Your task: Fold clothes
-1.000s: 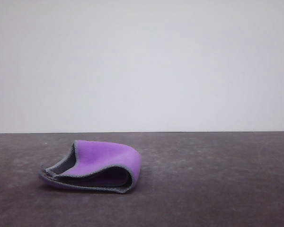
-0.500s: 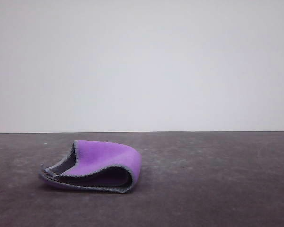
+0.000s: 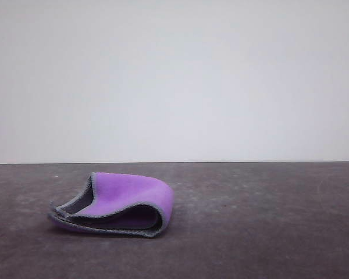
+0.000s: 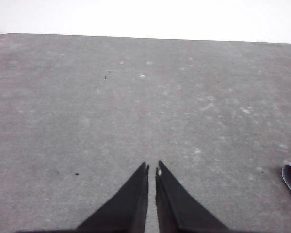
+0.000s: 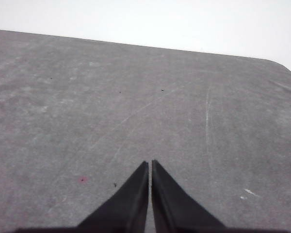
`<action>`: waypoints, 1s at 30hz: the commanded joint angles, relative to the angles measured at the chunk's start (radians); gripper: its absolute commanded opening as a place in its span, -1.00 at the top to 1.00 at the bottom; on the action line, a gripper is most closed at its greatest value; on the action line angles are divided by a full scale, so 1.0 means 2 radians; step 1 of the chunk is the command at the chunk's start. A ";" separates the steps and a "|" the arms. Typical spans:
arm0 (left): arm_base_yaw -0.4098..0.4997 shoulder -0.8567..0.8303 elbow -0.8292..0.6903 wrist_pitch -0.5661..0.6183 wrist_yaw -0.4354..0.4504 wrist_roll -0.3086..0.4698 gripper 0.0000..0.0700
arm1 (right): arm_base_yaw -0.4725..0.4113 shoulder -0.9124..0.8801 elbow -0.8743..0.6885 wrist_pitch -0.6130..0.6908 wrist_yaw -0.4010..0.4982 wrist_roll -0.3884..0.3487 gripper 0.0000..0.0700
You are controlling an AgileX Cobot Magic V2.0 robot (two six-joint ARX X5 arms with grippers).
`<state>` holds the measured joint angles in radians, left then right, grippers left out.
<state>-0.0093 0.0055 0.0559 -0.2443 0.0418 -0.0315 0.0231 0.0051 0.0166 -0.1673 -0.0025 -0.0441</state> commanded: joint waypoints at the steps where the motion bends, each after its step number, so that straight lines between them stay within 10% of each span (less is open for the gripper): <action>1: 0.000 0.000 -0.006 -0.010 0.000 -0.004 0.96 | -0.001 -0.001 -0.002 0.006 0.002 0.009 0.98; 30: 0.000 0.000 -0.006 -0.010 0.000 -0.004 0.96 | -0.001 -0.001 -0.002 0.006 0.002 0.009 0.98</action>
<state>-0.0093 0.0055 0.0559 -0.2443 0.0418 -0.0315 0.0228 0.0051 0.0166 -0.1673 -0.0026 -0.0437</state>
